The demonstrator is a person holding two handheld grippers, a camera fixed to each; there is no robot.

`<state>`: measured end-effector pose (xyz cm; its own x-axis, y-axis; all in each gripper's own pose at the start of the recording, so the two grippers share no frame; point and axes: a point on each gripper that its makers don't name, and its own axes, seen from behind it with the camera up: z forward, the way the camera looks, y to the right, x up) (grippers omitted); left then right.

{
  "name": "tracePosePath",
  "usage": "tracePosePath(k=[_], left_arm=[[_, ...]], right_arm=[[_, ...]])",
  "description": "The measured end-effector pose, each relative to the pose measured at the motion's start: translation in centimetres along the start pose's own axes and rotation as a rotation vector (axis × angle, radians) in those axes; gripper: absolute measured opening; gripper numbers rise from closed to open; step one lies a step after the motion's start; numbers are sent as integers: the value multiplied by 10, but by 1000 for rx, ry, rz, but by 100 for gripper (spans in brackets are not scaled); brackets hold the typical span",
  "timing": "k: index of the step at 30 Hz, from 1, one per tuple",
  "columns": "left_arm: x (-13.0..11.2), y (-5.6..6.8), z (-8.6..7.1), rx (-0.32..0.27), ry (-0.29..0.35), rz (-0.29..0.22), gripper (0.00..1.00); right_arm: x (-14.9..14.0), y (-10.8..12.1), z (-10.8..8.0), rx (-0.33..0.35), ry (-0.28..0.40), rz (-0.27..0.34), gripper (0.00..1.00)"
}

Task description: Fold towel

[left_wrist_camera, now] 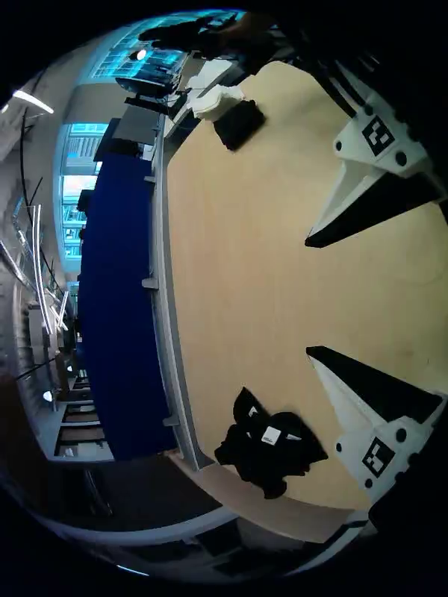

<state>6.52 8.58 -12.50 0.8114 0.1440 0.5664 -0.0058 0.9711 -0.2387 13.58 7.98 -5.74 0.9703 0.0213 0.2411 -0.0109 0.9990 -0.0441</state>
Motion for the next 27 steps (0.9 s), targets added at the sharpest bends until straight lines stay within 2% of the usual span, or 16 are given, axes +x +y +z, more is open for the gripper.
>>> tracePosePath(k=[3, 9, 12, 18, 24, 27], left_arm=[[9, -5, 3, 7, 21, -7, 98], [30, -16, 7, 30, 79, -15, 98], [49, -27, 7, 55, 145, -22, 98], [99, -51, -4, 120, 322, -34, 98], [140, -67, -15, 156, 443, -10, 98], [152, -73, -18, 167, 491, -7, 98]], right_arm=[[9, -6, -5, -10, 46, 9, 100], [10, -15, -6, -16, 48, 5, 100], [13, -21, -6, -14, 49, 0, 100], [22, -37, -6, 4, 53, -16, 100], [38, -55, -4, 4, 78, -2, 99], [45, -62, -2, 8, 92, -1, 100]])
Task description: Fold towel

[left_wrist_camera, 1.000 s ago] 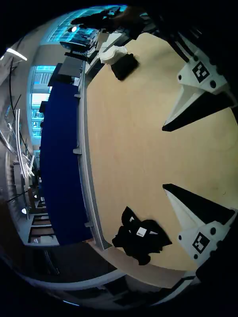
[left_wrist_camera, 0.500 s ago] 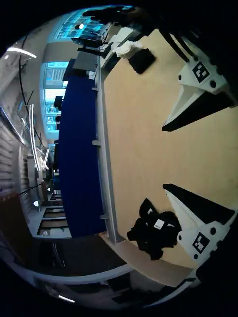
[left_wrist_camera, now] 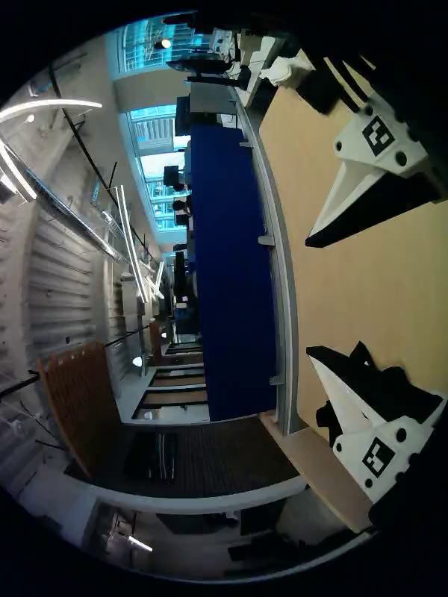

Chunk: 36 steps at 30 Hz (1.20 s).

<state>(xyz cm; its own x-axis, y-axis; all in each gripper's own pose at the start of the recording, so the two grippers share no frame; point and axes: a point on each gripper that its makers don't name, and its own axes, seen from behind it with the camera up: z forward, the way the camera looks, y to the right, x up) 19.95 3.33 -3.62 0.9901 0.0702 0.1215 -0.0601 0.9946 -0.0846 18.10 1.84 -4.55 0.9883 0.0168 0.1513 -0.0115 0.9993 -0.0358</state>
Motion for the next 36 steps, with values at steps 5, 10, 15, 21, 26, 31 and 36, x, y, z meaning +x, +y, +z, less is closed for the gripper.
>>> tracePosePath(k=[5, 10, 15, 21, 26, 31, 36], left_arm=[[6, 0, 3, -9, 31, -2, 98], [5, 1, 6, -15, 50, -1, 98], [1, -2, 12, -10, 63, -24, 98], [-14, -7, 20, 9, 87, -14, 98], [-29, -14, 26, 38, 114, 12, 98], [-49, -19, 31, 63, 133, 10, 98], [-75, -21, 36, 75, 143, -6, 98]], right_arm=[[5, -15, 1, 21, 6, -14, 100], [6, -25, 2, 25, 8, -28, 100], [10, -34, 3, 25, 7, -27, 100], [13, -45, 9, 26, 11, -41, 100], [11, -59, 15, 50, 12, -41, 100], [7, -59, 21, 37, 4, -43, 99], [9, -54, 25, 16, 6, -30, 99]])
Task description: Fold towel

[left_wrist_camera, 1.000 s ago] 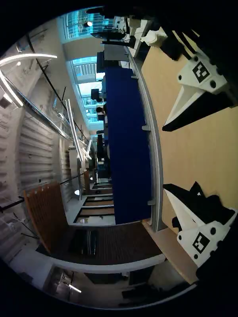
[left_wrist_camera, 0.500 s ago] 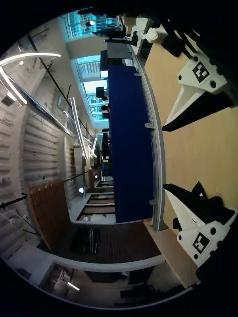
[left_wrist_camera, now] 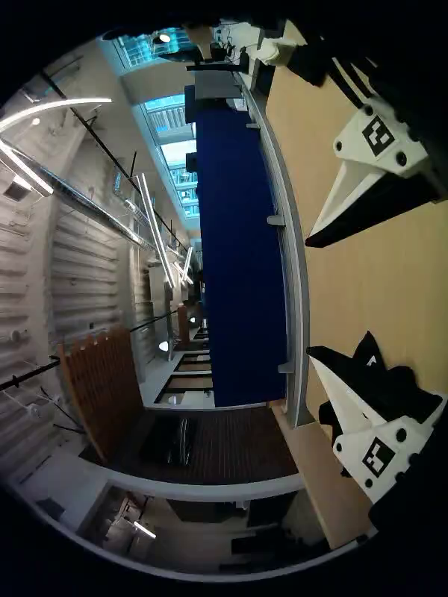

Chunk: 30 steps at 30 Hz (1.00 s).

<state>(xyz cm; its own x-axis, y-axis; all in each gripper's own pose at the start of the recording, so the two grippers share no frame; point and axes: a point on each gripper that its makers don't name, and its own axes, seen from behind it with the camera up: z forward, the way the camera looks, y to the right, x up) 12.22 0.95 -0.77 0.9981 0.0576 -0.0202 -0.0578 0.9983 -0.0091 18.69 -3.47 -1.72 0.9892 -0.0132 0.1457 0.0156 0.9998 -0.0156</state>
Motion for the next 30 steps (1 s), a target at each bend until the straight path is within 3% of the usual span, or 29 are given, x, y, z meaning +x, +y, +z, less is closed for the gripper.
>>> tracePosePath(k=[9, 15, 30], left_arm=[[-46, -3, 4, 22, 9, -28, 98], [-77, -4, 4, 36, 10, -15, 98], [-112, -8, 6, 44, 8, -34, 98]], right_arm=[[-2, 2, 8, -23, 13, 20, 100], [-14, -4, 14, -20, 8, 14, 99], [-26, -20, 20, 9, 6, -3, 100]])
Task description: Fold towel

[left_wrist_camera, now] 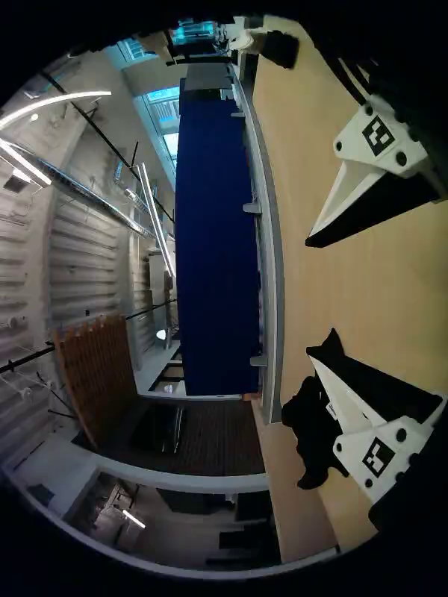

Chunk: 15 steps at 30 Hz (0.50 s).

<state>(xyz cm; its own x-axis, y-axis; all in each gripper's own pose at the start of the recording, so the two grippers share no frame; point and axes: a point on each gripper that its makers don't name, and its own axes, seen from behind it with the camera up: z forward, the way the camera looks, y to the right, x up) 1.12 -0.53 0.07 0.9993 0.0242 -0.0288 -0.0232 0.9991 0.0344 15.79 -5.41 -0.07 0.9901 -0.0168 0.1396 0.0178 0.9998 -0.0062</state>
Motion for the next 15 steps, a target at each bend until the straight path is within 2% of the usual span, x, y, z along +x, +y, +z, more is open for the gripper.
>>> tracePosePath(k=[5, 15], left_arm=[[-7, 2, 1, -9, -16, -22, 98], [-10, 5, 1, -18, -29, -23, 98]], right_arm=[[2, 3, 2, -1, 0, 7, 100], [10, 9, 7, 4, 15, 7, 99]])
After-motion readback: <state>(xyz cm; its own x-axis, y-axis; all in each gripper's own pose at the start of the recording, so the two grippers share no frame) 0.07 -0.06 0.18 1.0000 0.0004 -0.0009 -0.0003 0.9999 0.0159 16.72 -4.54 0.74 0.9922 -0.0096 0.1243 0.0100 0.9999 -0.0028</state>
